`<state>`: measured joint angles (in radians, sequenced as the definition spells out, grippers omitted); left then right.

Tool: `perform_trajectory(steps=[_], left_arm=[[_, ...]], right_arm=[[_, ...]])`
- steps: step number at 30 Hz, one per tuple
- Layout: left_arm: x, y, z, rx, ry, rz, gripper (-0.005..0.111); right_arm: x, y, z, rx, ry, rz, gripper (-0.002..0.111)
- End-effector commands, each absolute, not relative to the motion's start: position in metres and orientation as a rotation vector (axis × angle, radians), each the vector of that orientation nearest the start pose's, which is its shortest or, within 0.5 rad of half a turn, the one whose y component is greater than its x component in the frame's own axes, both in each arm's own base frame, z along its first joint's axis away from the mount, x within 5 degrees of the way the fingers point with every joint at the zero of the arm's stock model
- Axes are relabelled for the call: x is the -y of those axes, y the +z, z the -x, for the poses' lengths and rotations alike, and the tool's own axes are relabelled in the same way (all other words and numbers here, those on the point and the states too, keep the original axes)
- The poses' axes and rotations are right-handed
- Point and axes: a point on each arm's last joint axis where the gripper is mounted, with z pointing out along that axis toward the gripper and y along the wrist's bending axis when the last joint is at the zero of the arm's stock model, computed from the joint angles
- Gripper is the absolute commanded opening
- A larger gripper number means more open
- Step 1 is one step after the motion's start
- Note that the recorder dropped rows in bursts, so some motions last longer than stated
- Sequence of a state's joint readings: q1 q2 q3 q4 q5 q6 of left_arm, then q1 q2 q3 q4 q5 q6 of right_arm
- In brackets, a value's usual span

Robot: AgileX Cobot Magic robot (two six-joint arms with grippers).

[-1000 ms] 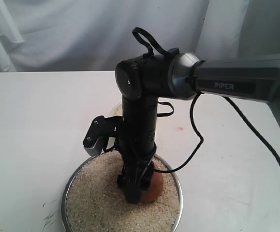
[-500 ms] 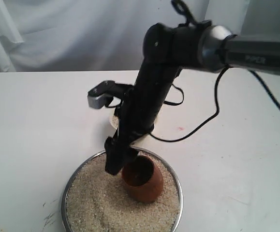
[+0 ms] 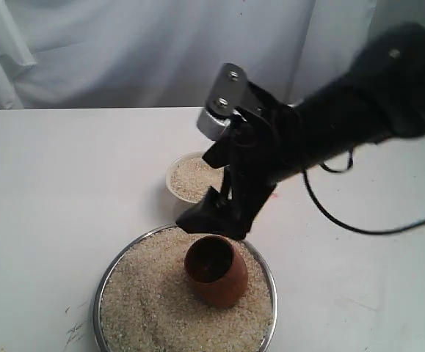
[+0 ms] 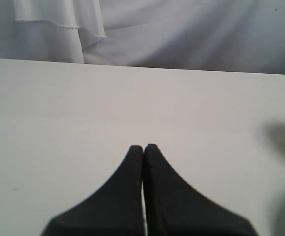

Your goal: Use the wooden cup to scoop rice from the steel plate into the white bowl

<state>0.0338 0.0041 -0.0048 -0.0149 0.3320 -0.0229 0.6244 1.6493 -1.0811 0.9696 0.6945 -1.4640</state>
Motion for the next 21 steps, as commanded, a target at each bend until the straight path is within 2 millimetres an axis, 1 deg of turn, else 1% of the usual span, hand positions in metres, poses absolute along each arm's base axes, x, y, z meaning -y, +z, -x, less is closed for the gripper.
perform_trajectory(steps=[1,2,3,5,7,8,10,11,15,19,21], left_arm=[[-0.002,0.184,-0.054,-1.801,-0.005,0.062,0.000],[-0.002,0.184,-0.054,-1.801,-0.005,0.062,0.000],[-0.002,0.184,-0.054,-1.801,-0.005,0.062,0.000],[-0.002,0.184,-0.054,-1.801,-0.005,0.062,0.000],[-0.002,0.184,-0.054,-1.801,-0.005,0.062,0.000],[-0.002,0.184,-0.054,-1.801,-0.005,0.062,0.000],[-0.002,0.184,-0.054,-1.801,-0.005,0.062,0.000],[-0.002,0.184,-0.054,-1.801,-0.005,0.062,0.000],[-0.002,0.184,-0.054,-1.801,-0.005,0.062,0.000],[-0.002,0.184,-0.054,-1.801,-0.005,0.062,0.000],[-0.002,0.184,-0.054,-1.801,-0.005,0.062,0.000]], right_arm=[[-0.195,0.217,-0.231,-1.805,0.629,1.330,0.096],[-0.186,0.209,-0.228,-1.823,0.649,1.278,0.096],[-0.176,0.200,-0.223,-1.855,0.716,1.204,0.096],[-0.167,0.194,-0.219,-1.851,0.781,1.230,0.096],[-0.165,0.195,-0.218,-1.838,0.832,1.228,0.096],[-0.165,0.193,-0.218,-1.850,0.824,1.237,0.096],[-0.163,0.184,-0.219,-1.899,0.800,1.277,0.096],[-0.165,0.177,-0.219,-1.920,0.833,1.279,0.096],[-0.166,0.157,-0.222,-1.988,0.864,1.292,0.097],[-0.171,0.138,-0.221,-2.012,0.904,1.343,0.097],[-0.172,0.133,-0.221,-2.020,0.900,1.359,0.097]])
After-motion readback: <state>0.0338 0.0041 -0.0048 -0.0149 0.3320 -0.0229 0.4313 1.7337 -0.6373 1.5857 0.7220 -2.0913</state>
